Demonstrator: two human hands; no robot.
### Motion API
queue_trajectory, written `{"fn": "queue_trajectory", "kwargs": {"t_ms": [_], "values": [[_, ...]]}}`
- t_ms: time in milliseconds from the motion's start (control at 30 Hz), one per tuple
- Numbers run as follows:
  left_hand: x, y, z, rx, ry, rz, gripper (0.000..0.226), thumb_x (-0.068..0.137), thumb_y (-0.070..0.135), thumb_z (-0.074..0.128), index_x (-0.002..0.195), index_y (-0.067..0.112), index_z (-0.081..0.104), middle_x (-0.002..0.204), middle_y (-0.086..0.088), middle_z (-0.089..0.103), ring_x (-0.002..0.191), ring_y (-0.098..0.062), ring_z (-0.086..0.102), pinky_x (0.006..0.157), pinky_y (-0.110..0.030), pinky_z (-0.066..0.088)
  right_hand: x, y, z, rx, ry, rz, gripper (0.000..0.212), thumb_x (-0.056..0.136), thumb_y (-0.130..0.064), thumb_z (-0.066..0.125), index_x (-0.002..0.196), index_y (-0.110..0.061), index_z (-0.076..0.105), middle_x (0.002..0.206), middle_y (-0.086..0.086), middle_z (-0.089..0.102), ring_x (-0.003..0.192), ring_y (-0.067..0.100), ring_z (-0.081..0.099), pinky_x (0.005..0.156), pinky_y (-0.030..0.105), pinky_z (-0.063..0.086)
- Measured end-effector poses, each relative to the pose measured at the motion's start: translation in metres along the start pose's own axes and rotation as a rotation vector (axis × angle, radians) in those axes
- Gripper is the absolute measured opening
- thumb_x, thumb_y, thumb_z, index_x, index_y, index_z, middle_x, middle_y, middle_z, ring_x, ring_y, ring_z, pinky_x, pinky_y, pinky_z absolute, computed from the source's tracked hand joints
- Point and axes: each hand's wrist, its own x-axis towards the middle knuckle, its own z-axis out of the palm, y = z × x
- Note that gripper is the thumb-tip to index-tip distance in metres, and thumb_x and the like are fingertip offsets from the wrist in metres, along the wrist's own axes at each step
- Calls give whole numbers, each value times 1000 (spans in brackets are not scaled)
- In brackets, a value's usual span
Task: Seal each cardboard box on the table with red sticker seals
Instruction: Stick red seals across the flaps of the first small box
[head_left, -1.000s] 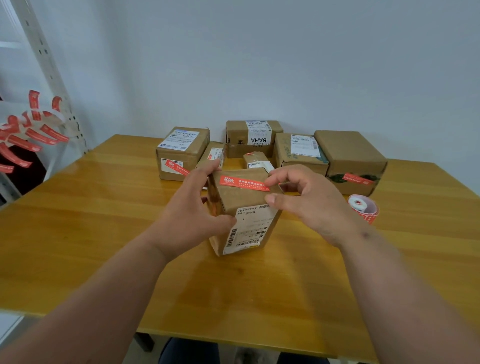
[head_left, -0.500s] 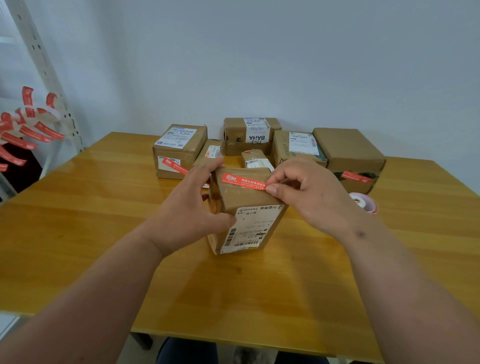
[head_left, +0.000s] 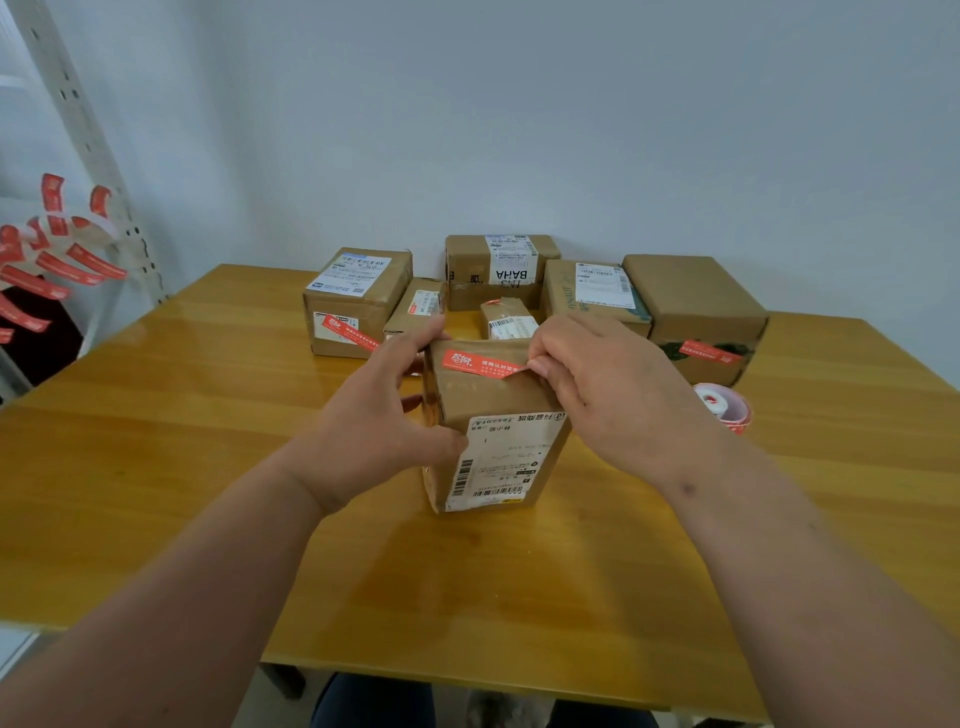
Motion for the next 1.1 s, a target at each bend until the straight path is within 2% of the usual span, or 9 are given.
{"fn": "queue_trajectory", "kwargs": {"t_ms": [100,200,300,467,700,833,967,1100], "values": [[0,-2,-1,-33,-5,-11,105,56,28,81,145,43,30,134,22,47,126,2,41,108,-35,42,1,-3,-1,-62,22,-55,17,96,-23,42,86,-14,52,81,0,54,67,23,49,55,37,44],[0,-3,-2,-35,-18,-12,109,51,37,82,146,42,29,134,23,48,128,3,40,107,-34,41,4,-7,-2,-114,12,-83,4,91,-14,50,87,-15,51,83,1,55,63,21,45,52,31,37],[0,-5,-3,-40,-28,-13,110,50,38,81,147,41,28,135,25,47,128,4,40,107,-33,41,5,-7,-2,-177,17,-74,21,83,0,63,90,-15,50,90,3,58,57,18,38,48,26,30],[0,-7,-3,-56,-36,-16,110,51,36,81,147,41,28,135,26,47,129,4,39,106,-33,41,5,-10,-1,-198,28,-59,31,80,3,67,94,-16,47,99,6,59,54,17,38,44,16,15],[0,-8,-4,-45,-38,-8,113,48,41,83,147,41,27,136,26,47,129,5,40,103,-31,43,8,-13,1,-209,24,-60,38,73,10,65,95,-14,46,105,9,56,50,21,42,42,16,14],[0,-8,-5,-27,-41,-4,112,52,35,84,148,42,26,136,24,47,128,5,40,102,-34,46,11,-14,-1,-203,27,-71,41,71,13,64,94,-15,44,104,8,54,49,21,41,42,15,13],[0,-8,-7,9,-48,3,111,57,26,85,149,42,24,139,23,42,129,1,40,101,-35,48,14,-18,-3,-198,44,-100,40,70,14,64,94,-13,47,102,10,55,46,19,36,38,19,21],[1,-8,-8,50,-59,26,110,66,14,86,151,38,20,140,24,38,127,1,41,100,-29,47,19,-19,-6,-207,94,-134,46,66,16,65,94,-14,45,99,10,56,46,18,25,39,15,10]]}}
